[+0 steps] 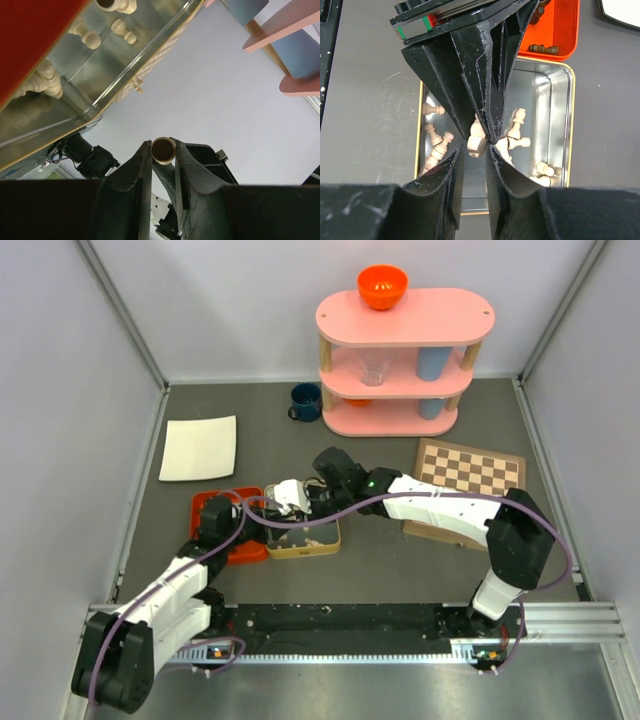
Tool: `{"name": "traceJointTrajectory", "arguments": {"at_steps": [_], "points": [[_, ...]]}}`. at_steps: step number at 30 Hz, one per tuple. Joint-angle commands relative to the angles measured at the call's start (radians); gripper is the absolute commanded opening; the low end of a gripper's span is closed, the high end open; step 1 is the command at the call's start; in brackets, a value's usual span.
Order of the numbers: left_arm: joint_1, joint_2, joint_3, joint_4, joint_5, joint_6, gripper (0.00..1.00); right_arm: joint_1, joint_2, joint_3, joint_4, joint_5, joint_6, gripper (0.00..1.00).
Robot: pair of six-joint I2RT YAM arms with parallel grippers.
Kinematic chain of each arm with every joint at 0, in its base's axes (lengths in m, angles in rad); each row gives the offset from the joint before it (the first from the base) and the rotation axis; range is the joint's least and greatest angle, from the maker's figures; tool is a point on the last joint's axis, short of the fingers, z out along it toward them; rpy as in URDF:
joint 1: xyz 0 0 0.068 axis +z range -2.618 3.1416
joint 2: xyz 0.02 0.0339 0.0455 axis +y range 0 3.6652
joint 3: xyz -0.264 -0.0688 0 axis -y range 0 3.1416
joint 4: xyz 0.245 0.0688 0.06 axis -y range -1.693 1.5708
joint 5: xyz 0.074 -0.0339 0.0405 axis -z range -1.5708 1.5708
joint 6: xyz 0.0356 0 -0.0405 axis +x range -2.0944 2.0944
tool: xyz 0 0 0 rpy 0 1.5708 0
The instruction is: Set up the chess pieces on the board
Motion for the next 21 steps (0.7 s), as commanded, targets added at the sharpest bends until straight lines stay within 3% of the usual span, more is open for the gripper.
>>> {"name": "traceJointTrajectory", "arguments": {"at_steps": [1,8,10,13,14,20,21], "points": [[0.002,0.004,-0.009,0.078,0.027,-0.020,0.00,0.029,0.014,0.028,0.050,0.002,0.005,0.22],[0.002,0.001,-0.010,0.097,0.031,-0.028,0.01,0.035,0.020,0.018,0.090,0.039,0.048,0.06],[0.002,0.003,-0.015,0.109,0.034,-0.028,0.16,0.035,0.015,0.015,0.093,0.053,0.051,0.03],[0.002,0.000,-0.022,0.130,0.034,-0.028,0.29,0.035,0.003,0.005,0.090,0.061,0.057,0.00],[0.002,-0.002,-0.024,0.132,0.031,-0.027,0.38,0.034,-0.003,0.001,0.082,0.054,0.056,0.00],[0.002,-0.043,-0.041,0.103,0.008,0.010,0.57,0.017,-0.026,-0.009,0.036,0.010,0.062,0.00],[0.002,-0.053,-0.036,0.062,-0.011,0.041,0.64,0.008,-0.034,-0.006,0.030,0.002,0.066,0.00]]}}
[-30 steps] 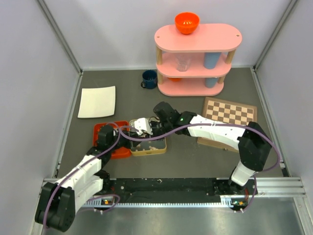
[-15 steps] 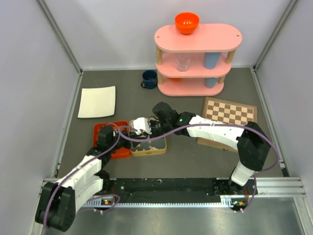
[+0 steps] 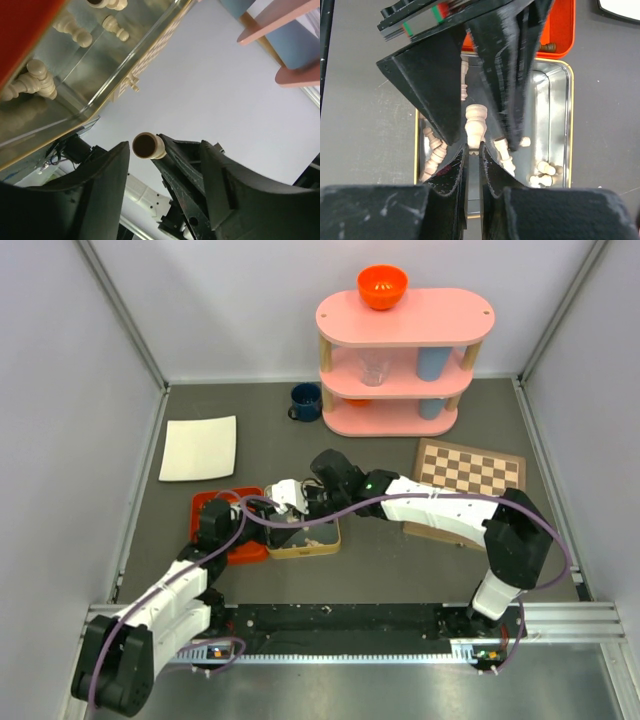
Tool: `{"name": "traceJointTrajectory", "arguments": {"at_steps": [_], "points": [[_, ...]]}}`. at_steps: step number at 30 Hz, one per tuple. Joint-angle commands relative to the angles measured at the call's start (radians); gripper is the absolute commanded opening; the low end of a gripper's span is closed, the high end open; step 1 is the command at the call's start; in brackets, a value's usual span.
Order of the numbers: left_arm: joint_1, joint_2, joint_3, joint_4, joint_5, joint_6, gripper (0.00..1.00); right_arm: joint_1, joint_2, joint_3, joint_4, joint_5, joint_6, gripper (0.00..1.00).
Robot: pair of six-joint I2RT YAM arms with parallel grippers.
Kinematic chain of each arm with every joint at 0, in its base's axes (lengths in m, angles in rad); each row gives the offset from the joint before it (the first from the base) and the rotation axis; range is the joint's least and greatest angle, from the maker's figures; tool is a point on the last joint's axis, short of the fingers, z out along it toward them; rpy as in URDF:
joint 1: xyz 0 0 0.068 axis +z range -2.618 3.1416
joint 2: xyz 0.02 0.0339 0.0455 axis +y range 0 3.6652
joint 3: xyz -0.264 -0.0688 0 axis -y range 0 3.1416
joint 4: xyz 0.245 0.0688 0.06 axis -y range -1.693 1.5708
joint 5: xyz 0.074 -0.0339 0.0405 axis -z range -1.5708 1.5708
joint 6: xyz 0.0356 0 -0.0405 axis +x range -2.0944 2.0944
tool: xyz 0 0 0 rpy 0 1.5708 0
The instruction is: Set up the chess pieces on the board
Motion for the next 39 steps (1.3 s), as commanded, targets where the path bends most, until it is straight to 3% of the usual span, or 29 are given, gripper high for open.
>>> {"name": "traceJointTrajectory", "arguments": {"at_steps": [1,9,14,17,18,20,21,23,24,27,33,39], "points": [[-0.002,-0.053,-0.003,-0.024,-0.028,0.071,0.67,-0.019,-0.046,-0.002,-0.006,-0.056,0.033,0.00],[0.001,-0.154,0.025,-0.157,-0.143,0.239,0.76,-0.124,-0.104,0.032,-0.187,-0.197,0.018,0.00],[0.006,-0.148,0.043,-0.099,-0.112,0.362,0.76,-0.198,-0.173,0.015,-0.276,-0.202,0.011,0.00],[0.011,-0.120,0.082,-0.046,-0.054,0.550,0.77,-0.236,-0.222,0.018,-0.368,-0.164,-0.004,0.00],[0.012,-0.110,0.123,-0.054,-0.036,0.682,0.77,-0.267,-0.237,0.018,-0.388,-0.150,-0.009,0.00],[0.014,-0.081,0.183,-0.102,0.000,0.832,0.79,-0.298,-0.289,0.015,-0.459,-0.113,-0.019,0.00],[0.014,-0.070,0.253,-0.195,-0.002,0.985,0.79,-0.337,-0.309,0.012,-0.485,-0.101,-0.022,0.00],[0.014,-0.047,0.338,-0.329,-0.075,1.142,0.79,-0.377,-0.343,-0.008,-0.545,-0.058,-0.032,0.00],[0.012,-0.044,0.420,-0.449,-0.107,1.290,0.80,-0.396,-0.380,-0.017,-0.559,-0.040,-0.035,0.00],[0.014,-0.043,0.519,-0.527,-0.240,1.506,0.81,-0.482,-0.452,-0.058,-0.617,0.017,-0.041,0.00],[0.014,-0.106,0.498,-0.474,-0.313,1.769,0.82,-0.612,-0.552,-0.129,-0.710,0.138,-0.068,0.00],[0.012,-0.131,0.480,-0.487,-0.402,1.873,0.82,-0.672,-0.573,-0.117,-0.792,0.221,-0.099,0.00]]}}
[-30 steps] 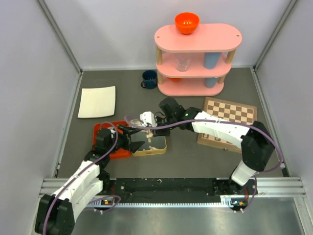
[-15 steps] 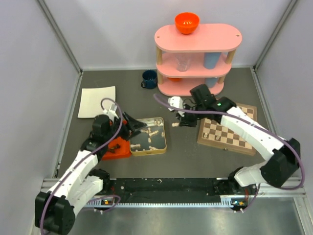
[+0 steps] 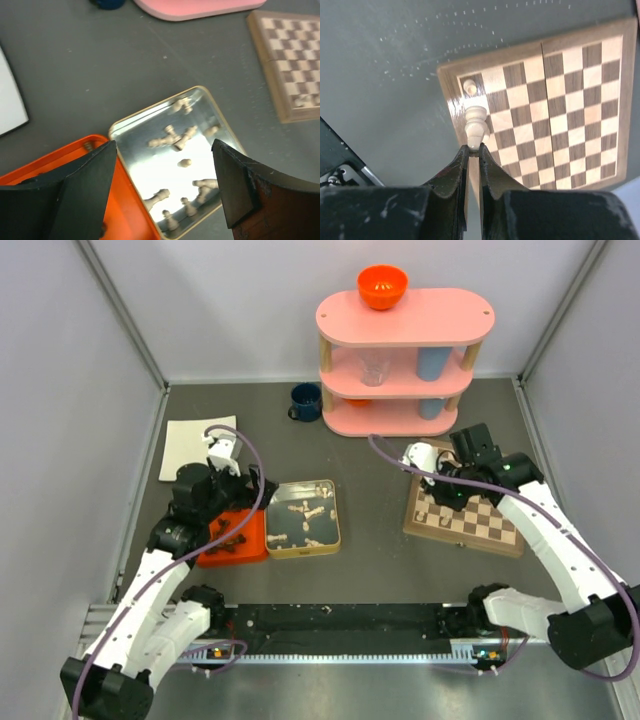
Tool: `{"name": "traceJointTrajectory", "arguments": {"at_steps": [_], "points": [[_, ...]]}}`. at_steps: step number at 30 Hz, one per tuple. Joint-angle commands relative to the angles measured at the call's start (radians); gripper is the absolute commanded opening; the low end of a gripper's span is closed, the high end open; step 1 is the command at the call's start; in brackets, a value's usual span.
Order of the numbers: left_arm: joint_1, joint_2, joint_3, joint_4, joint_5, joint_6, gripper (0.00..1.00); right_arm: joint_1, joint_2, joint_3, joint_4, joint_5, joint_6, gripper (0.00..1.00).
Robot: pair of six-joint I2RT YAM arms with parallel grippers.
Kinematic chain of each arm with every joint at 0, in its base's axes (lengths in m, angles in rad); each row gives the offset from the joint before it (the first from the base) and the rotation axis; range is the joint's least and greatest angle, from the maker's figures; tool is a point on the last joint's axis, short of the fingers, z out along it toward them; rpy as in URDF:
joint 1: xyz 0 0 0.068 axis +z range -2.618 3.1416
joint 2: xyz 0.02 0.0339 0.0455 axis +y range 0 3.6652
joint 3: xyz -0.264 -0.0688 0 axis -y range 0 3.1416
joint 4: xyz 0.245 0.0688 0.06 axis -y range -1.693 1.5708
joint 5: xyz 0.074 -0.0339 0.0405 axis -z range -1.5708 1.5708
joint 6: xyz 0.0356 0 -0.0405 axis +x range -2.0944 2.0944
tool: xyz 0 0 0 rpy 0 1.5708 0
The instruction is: Set up the chess pieces on the board
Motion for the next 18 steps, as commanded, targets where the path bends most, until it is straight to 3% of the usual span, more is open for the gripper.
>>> {"name": "traceJointTrajectory", "arguments": {"at_steps": [1,7,18], "points": [[0.004,-0.015,0.012,-0.019,-0.082,0.170,0.82,-0.039,-0.023,0.019,-0.092,0.089,-0.033,0.00],[0.001,-0.007,0.006,-0.015,-0.042,0.209,0.82,-0.056,0.050,0.049,-0.144,0.051,-0.042,0.01],[0.001,-0.047,-0.004,-0.035,-0.110,0.213,0.82,-0.052,0.331,0.197,-0.187,0.067,-0.029,0.02]]}}
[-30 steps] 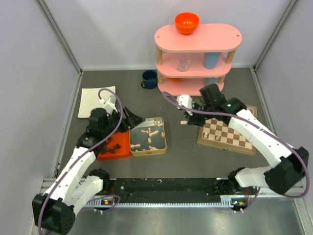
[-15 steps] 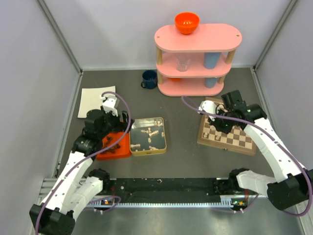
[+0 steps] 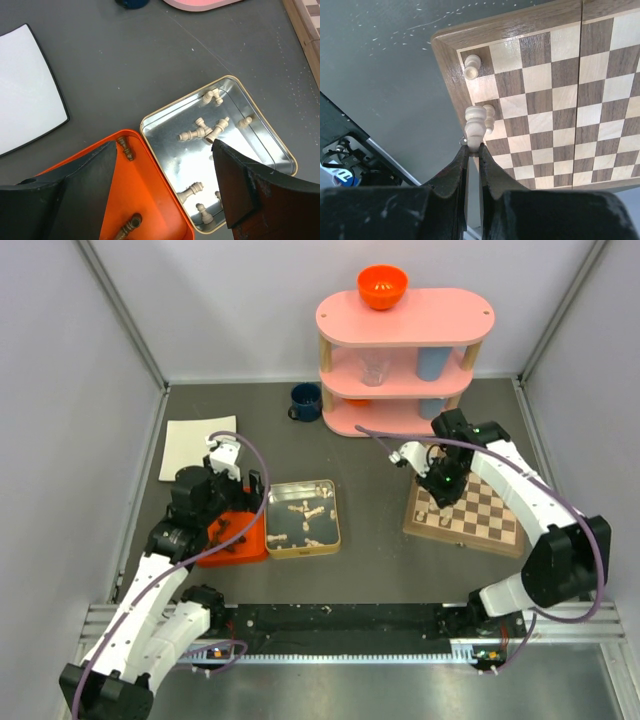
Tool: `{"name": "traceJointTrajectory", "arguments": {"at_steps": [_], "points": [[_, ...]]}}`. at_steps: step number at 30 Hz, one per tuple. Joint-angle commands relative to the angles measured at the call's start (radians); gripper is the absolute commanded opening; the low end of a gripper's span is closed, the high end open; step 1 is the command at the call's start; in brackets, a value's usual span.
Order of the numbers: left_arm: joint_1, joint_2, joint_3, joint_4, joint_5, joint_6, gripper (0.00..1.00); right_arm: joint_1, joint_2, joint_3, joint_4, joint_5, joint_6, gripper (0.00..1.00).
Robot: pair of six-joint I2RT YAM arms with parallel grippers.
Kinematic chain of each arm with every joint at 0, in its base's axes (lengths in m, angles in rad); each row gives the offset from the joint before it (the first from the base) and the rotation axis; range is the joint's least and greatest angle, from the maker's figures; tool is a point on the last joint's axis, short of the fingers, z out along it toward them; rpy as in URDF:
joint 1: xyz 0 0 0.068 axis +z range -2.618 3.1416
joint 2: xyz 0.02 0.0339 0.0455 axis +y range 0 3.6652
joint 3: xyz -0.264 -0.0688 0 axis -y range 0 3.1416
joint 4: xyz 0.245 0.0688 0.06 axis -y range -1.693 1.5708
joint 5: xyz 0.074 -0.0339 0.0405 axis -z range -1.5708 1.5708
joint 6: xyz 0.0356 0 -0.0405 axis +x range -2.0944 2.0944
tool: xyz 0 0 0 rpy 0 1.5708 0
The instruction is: Set up the chess pieces on the board
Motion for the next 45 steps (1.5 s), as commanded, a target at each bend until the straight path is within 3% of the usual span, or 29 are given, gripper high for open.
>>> {"name": "traceJointTrajectory", "arguments": {"at_steps": [1,21,45], "points": [[0.001,-0.023,0.000,0.031,-0.025,0.019,0.82,0.001,0.075,0.098,-0.035,0.012,0.010,0.02],[0.003,-0.033,-0.002,0.027,-0.058,0.017,0.82,0.064,0.263,0.069,-0.037,0.096,0.078,0.04],[0.003,-0.032,-0.002,0.028,-0.058,0.017,0.82,0.084,0.329,0.045,0.011,0.144,0.107,0.06]]}}
